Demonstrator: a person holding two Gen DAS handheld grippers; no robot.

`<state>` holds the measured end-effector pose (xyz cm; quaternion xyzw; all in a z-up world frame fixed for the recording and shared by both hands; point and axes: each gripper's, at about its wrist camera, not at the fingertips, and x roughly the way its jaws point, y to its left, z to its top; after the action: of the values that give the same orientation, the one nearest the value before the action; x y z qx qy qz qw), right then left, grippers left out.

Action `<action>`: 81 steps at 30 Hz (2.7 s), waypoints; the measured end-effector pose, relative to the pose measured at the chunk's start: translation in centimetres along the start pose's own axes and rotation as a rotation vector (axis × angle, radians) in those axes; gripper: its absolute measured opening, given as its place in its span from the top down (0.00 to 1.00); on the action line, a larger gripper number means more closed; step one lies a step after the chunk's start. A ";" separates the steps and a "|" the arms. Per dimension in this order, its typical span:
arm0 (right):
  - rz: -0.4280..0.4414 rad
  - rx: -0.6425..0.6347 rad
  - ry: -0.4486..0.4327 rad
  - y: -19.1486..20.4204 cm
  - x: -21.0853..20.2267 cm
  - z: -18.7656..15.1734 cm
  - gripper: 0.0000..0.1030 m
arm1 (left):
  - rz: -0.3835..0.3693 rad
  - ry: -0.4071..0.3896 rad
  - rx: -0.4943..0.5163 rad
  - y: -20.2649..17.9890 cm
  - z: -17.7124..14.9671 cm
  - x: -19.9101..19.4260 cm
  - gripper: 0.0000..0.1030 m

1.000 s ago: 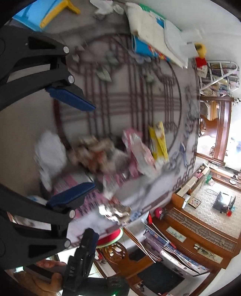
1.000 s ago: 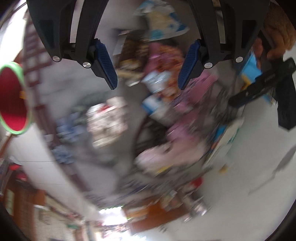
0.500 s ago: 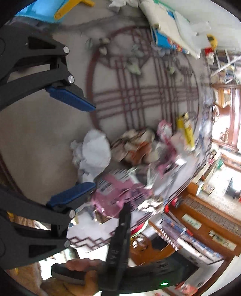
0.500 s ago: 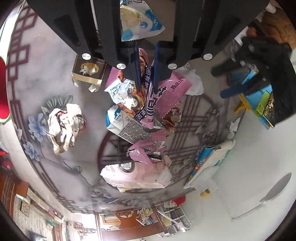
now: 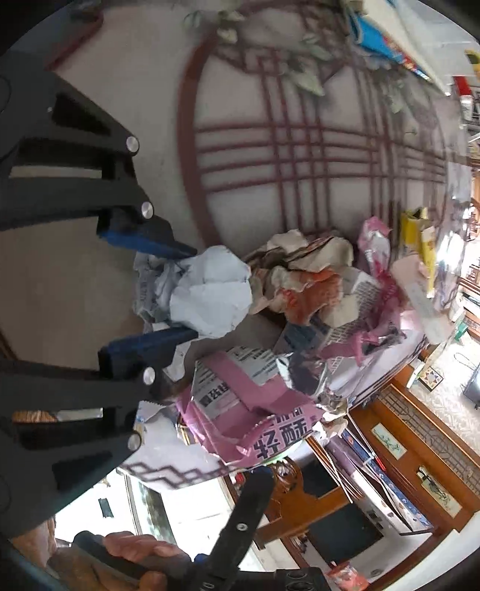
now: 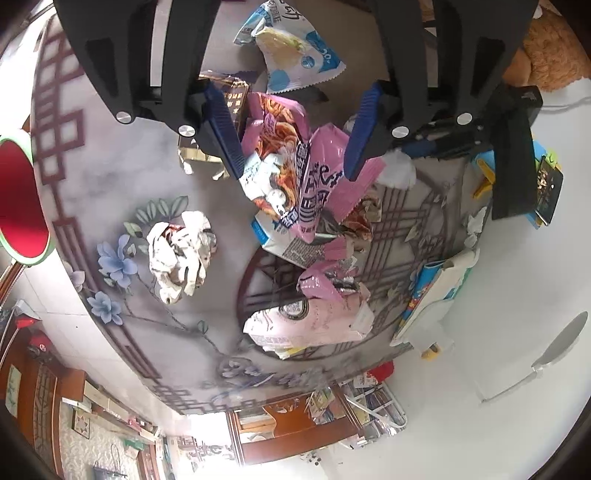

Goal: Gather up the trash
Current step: 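Grasp the white crumpled paper with the left tool while the right tool grasps a pink wrapper, then carry the white paper and pink wrapper with both tools to the red bin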

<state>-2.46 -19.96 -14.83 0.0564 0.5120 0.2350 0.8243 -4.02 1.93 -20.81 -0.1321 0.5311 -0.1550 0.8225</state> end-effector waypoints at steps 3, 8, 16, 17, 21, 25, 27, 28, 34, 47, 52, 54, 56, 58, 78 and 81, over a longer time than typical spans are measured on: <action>0.011 -0.009 0.015 0.2 0.4 -0.3 0.39 | 0.018 -0.025 -0.006 0.4 0.2 -1.0 0.66; 0.020 -0.032 0.048 0.9 1.6 -0.6 0.39 | 0.032 -0.045 -0.038 1.4 0.5 -2.1 0.66; 0.057 -0.036 0.101 0.8 3.2 -1.0 0.74 | 0.043 -0.086 -0.055 1.5 0.9 -3.6 0.66; 0.063 -0.041 0.095 0.9 3.0 -0.9 0.75 | 0.044 -0.097 -0.049 1.2 1.0 -3.9 0.66; 0.091 -0.056 0.038 1.4 1.2 -0.3 0.77 | 0.035 -0.146 -0.026 -0.2 1.7 -5.1 0.66; 0.093 -0.054 -0.046 1.2 -1.6 0.6 0.77 | 0.015 -0.218 -0.027 -1.5 3.4 -7.2 0.66; 0.090 -0.036 -0.094 0.6 -3.1 1.0 0.77 | 0.006 -0.258 -0.023 -2.3 4.6 -8.1 0.66; 0.086 -0.026 -0.116 0.2 -3.8 1.2 0.77 | 0.002 -0.270 -0.022 -2.5 5.1 -8.4 0.66; 0.068 0.024 -0.194 -1.6 -6.5 2.6 0.77 | -0.047 -0.318 -0.020 -4.9 7.6 -8.6 0.65; -0.012 0.074 -0.261 -4.9 -9.4 2.8 0.77 | -0.067 -0.299 0.088 -11.0 10.6 -6.6 0.65; -0.044 0.096 -0.290 -7.2 -11.1 2.8 0.77 | -0.082 -0.310 0.131 -14.0 11.6 -5.7 0.65; -0.056 0.105 -0.301 -8.1 -11.7 2.8 0.77 | -0.089 -0.306 0.148 -15.2 11.9 -5.2 0.65; -0.068 0.119 -0.309 -9.4 -12.3 2.9 0.77 | -0.089 -0.301 0.165 -16.1 12.0 -4.5 0.65; -0.079 0.135 -0.310 -10.8 -12.7 2.7 0.77 | -0.096 -0.290 0.174 -17.0 12.2 -3.7 0.65; -0.148 0.278 -0.346 -25.4 -17.8 1.8 0.77 | -0.167 -0.197 0.277 -30.2 15.2 5.3 0.65; -0.168 0.314 -0.344 -28.0 -18.3 1.3 0.77 | -0.200 -0.171 0.289 -32.5 15.3 7.3 0.65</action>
<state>1.19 -52.67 -8.57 0.1801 0.3974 0.0699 0.8971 9.06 -29.93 -8.33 -0.0775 0.4156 -0.2986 0.8556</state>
